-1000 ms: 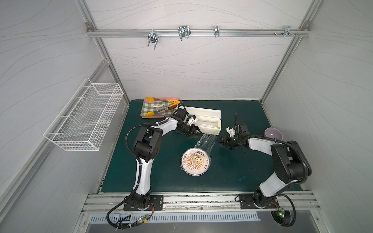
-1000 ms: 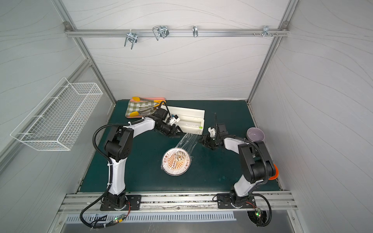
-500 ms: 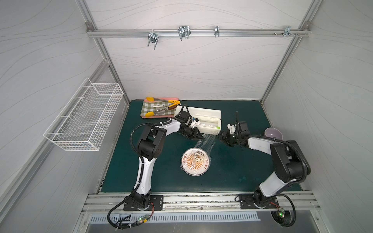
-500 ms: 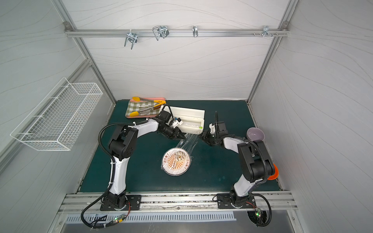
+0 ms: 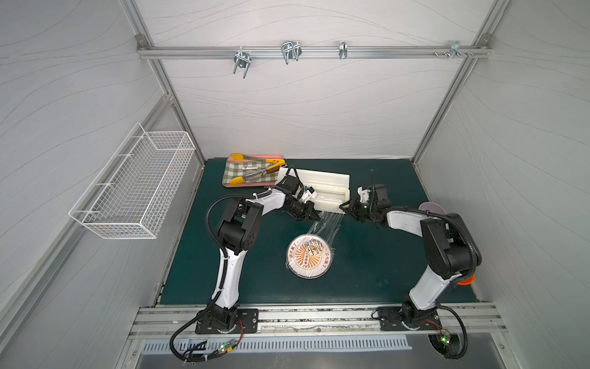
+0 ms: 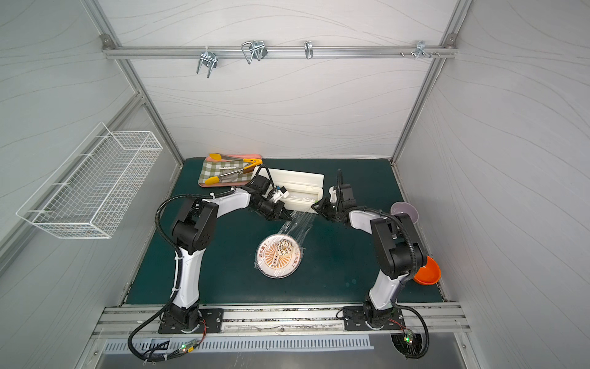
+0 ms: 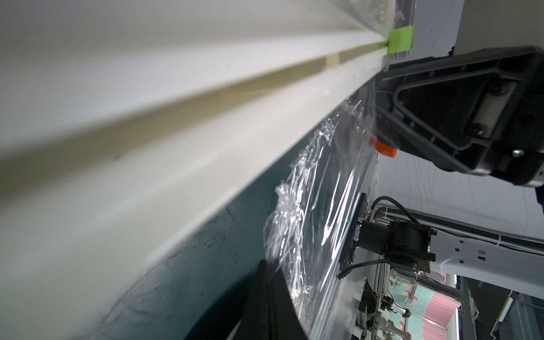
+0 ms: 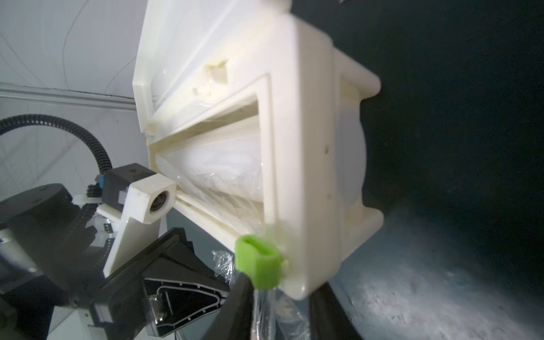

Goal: Wrap the plate with plastic wrap
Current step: Tear off the plastic wrap from the plastic wrap cutting box.

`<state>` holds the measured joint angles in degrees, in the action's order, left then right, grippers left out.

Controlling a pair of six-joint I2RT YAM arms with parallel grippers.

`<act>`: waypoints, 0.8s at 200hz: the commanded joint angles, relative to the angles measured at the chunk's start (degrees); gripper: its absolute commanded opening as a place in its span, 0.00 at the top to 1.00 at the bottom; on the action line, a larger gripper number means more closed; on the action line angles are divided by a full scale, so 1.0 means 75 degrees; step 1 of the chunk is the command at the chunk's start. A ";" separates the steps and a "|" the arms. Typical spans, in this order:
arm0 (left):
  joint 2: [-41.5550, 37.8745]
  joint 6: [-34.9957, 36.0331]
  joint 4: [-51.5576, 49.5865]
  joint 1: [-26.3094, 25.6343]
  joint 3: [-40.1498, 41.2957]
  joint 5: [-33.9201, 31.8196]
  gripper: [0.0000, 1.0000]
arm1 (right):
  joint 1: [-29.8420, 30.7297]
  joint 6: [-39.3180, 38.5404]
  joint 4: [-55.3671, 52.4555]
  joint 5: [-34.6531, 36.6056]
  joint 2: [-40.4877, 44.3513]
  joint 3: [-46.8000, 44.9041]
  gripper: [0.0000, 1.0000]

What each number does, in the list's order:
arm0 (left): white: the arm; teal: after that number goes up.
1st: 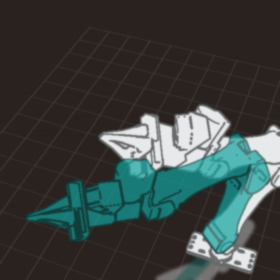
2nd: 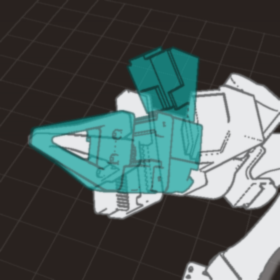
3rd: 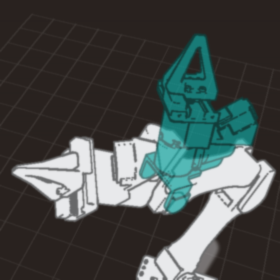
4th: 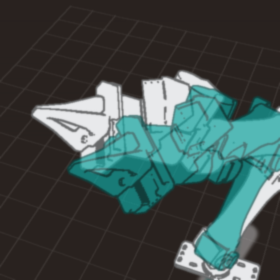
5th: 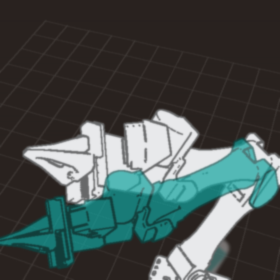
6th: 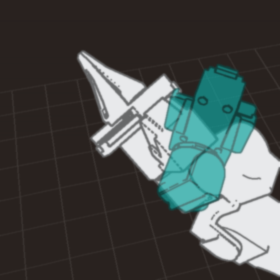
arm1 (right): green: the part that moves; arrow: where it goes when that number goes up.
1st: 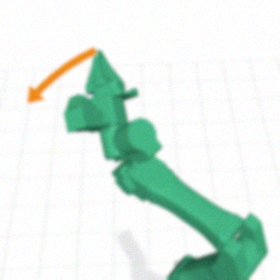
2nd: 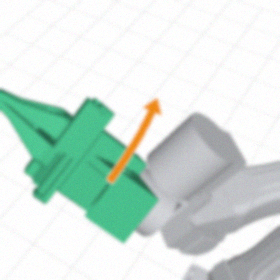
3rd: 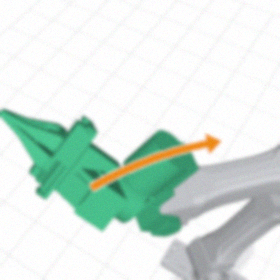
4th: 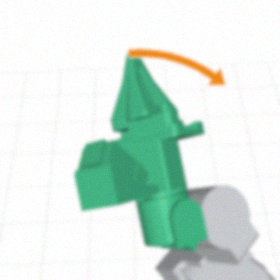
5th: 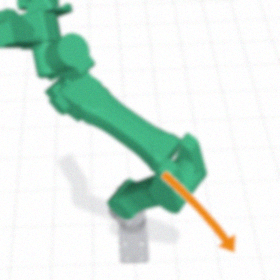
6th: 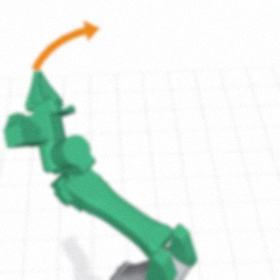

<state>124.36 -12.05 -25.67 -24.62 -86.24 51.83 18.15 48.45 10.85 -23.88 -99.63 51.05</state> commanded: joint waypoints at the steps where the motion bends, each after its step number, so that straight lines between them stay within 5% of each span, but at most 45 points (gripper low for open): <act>1: -0.0219 0.0292 -0.0221 0.0099 -0.0107 -0.0135 1.00 | 0.0129 0.0326 0.0162 0.0548 -0.0384 -0.0080 0.81; 52: -0.0615 0.0460 -0.0492 0.0296 -0.0033 -0.0761 1.00 | 0.0178 0.0390 -0.1063 0.0998 -0.0835 0.0125 1.00; 160: -0.0810 0.0993 -0.1224 0.0889 0.0344 -0.2408 1.00 | 0.1171 -0.0852 -0.3348 0.2293 -0.1235 0.1024 0.97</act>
<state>118.96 -7.27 -32.69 -18.90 -84.12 37.85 24.93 45.69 -2.33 -11.55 -107.83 59.00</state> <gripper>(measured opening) 0.055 0.046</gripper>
